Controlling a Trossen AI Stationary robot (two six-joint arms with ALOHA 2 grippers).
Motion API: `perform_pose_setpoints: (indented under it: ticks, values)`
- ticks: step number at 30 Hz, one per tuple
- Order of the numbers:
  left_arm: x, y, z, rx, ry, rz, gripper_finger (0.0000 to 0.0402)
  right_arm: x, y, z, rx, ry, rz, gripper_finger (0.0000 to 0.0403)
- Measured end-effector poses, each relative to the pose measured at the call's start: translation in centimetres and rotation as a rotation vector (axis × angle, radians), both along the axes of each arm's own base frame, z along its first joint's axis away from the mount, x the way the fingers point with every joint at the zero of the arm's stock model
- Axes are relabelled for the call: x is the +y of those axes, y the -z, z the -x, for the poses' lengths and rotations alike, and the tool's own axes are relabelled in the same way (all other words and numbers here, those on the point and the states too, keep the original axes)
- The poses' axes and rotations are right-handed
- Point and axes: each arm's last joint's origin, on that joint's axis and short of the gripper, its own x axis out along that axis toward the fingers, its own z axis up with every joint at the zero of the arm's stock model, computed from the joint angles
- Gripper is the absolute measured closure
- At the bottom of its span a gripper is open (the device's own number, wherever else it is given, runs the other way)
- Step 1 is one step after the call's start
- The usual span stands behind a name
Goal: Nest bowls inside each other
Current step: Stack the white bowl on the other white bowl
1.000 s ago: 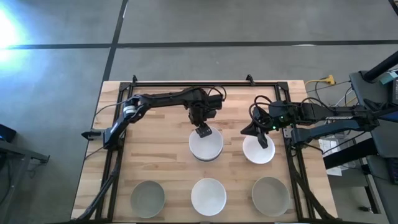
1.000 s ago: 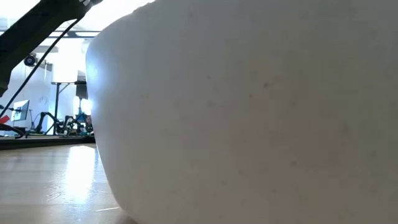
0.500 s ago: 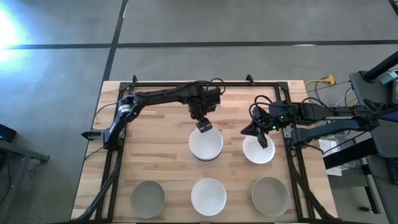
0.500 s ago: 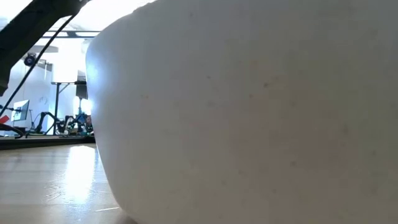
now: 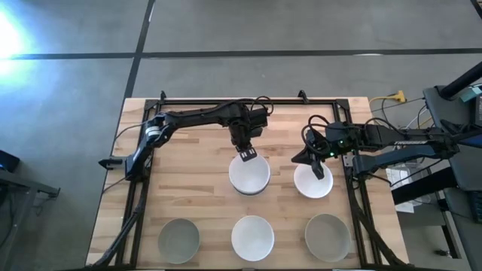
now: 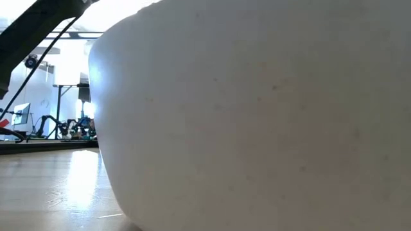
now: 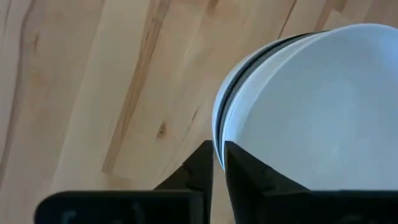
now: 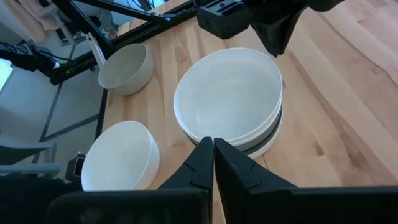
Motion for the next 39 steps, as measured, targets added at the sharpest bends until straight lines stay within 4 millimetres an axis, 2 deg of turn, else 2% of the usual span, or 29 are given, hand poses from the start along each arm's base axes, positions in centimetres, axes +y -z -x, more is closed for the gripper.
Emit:
perform_pose_setpoints:
  ticks: [9,19,24,32,35,39]
  values:
    - [-0.2,0.8,0.1,0.019,0.006,0.051,0.0399,0.0,0.0,0.0,0.000,0.000,0.000,0.0394]
    - [0.1,0.3,0.6,0.037,-0.014,0.019,0.0401,0.0,0.0,0.0,0.005,0.017,-0.029,0.0394]
    - [-0.1,-2.9,2.7,0.018,-0.037,-0.053,0.0402,0.0,0.0,0.0,0.007,0.027,-0.044,0.0394]
    - [-0.8,-8.7,5.6,-0.199,-0.087,-0.095,0.0401,0.0,-0.3,-0.2,-0.033,0.024,-0.041,0.0394]
    - [-1.0,-10.3,7.0,-0.233,-0.098,-0.152,0.0401,0.0,-0.9,-0.5,-0.099,0.023,-0.042,0.0394]
    - [-1.5,-11.2,9.6,-0.231,-0.040,-0.222,0.0401,-0.1,-2.1,-1.2,-0.242,0.052,-0.027,0.0394]
